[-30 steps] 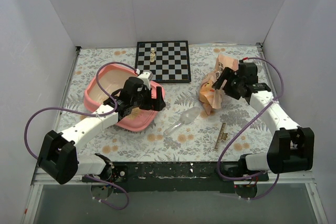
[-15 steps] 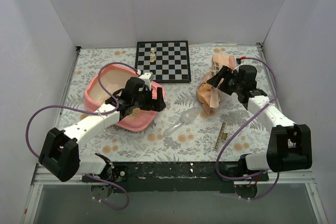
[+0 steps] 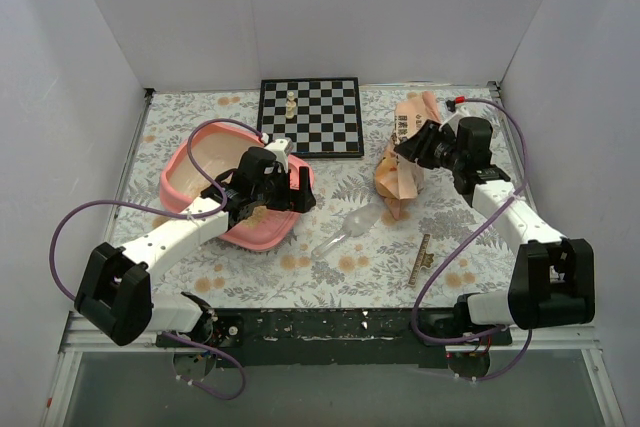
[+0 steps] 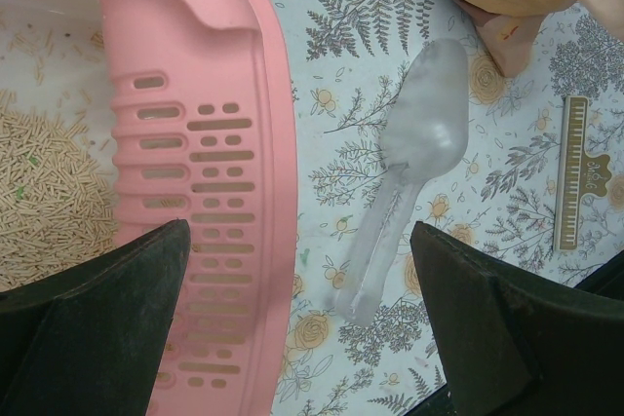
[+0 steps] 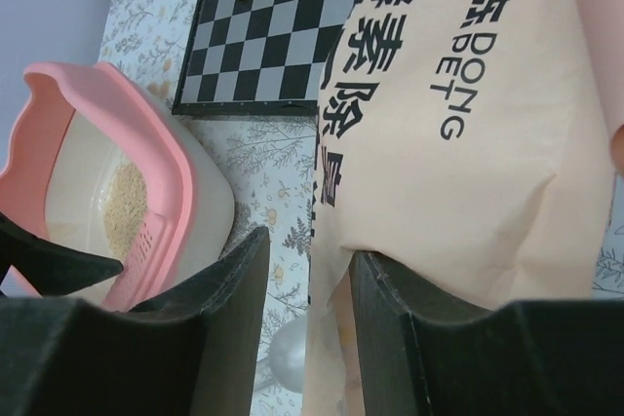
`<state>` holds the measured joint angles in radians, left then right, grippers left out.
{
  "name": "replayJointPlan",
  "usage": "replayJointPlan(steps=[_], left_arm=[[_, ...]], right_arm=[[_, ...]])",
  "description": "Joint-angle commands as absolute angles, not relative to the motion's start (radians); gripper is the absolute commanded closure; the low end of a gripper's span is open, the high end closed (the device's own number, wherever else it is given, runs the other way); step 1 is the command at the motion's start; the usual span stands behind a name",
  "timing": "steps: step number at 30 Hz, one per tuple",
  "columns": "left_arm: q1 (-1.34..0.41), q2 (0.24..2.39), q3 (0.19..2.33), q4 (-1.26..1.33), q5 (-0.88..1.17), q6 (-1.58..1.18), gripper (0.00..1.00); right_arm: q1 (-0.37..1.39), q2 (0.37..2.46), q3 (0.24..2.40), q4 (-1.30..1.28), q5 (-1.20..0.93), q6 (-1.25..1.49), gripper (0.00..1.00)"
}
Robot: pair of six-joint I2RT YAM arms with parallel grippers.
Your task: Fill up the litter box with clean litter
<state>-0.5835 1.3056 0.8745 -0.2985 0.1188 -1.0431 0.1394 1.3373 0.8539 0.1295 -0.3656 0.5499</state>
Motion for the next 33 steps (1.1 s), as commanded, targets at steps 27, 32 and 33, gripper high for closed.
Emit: replayJointPlan(steps=[27, 32, 33], left_arm=[[-0.578, 1.16, 0.94, -0.334, 0.069, -1.009, 0.02], [-0.578, 1.111, 1.012, -0.403, 0.083, -1.028, 0.02], [-0.578, 1.103, 1.022, -0.416, 0.083, -1.029, 0.02]], right_arm=[[0.597, 1.303, 1.187, -0.494, -0.241, -0.328, 0.99], [0.669, 1.18, 1.105, -0.615, -0.19, -0.301, 0.99], [0.682, 1.151, 1.08, -0.627, -0.189, -0.29, 0.99]])
